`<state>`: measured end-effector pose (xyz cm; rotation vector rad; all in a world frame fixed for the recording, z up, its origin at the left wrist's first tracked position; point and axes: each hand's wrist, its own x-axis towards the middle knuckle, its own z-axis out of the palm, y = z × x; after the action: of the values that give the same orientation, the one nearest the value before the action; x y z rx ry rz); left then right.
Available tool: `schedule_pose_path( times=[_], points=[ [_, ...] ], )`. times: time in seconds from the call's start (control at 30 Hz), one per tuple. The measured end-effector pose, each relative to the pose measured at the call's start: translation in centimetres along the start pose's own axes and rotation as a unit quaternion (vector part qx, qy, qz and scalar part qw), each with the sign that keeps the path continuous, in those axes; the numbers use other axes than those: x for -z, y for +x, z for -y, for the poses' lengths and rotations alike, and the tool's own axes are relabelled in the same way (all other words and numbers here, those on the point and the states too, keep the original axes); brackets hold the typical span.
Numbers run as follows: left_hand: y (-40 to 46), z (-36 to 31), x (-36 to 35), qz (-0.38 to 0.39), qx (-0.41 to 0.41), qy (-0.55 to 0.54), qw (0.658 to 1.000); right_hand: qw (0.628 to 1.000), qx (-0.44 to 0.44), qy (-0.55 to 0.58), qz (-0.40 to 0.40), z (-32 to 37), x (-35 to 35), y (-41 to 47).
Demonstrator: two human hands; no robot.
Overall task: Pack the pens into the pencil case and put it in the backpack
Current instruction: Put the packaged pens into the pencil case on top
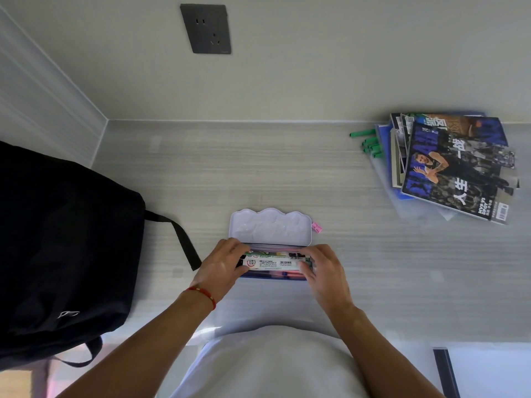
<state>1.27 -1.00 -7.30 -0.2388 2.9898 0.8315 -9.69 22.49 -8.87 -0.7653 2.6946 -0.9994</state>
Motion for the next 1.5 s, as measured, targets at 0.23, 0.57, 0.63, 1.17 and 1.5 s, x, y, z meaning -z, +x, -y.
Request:
schedule_pose_path(
  times=[0.23, 0.57, 0.63, 1.17, 1.5],
  points=[
    [0.2, -0.1, -0.3, -0.001, 0.017, -0.004, 1.000, 0.997, -0.043, 0.057, -0.018, -0.6, 0.3, 1.6],
    [0.0, -0.3, -0.4, 0.004, 0.016, 0.022, 1.000, 0.989, -0.122, -0.084, 0.028, -3.6, 0.9, 8.2],
    [0.0, -0.3, -0.4, -0.003, 0.024, 0.017, 1.000, 0.989, -0.109, -0.095, 0.021, -3.8, 0.8, 8.3],
    [-0.1, 0.4, -0.6, -0.085, 0.103, -0.041, 0.990, 0.993, 0.062, -0.072, 0.076, -2.1, 1.1, -1.5],
    [1.2, 0.8, 0.3, -0.059, 0.216, -0.124, 0.967, 0.999, -0.021, 0.015, -0.020, -2.1, 2.4, 1.1]
  ],
)
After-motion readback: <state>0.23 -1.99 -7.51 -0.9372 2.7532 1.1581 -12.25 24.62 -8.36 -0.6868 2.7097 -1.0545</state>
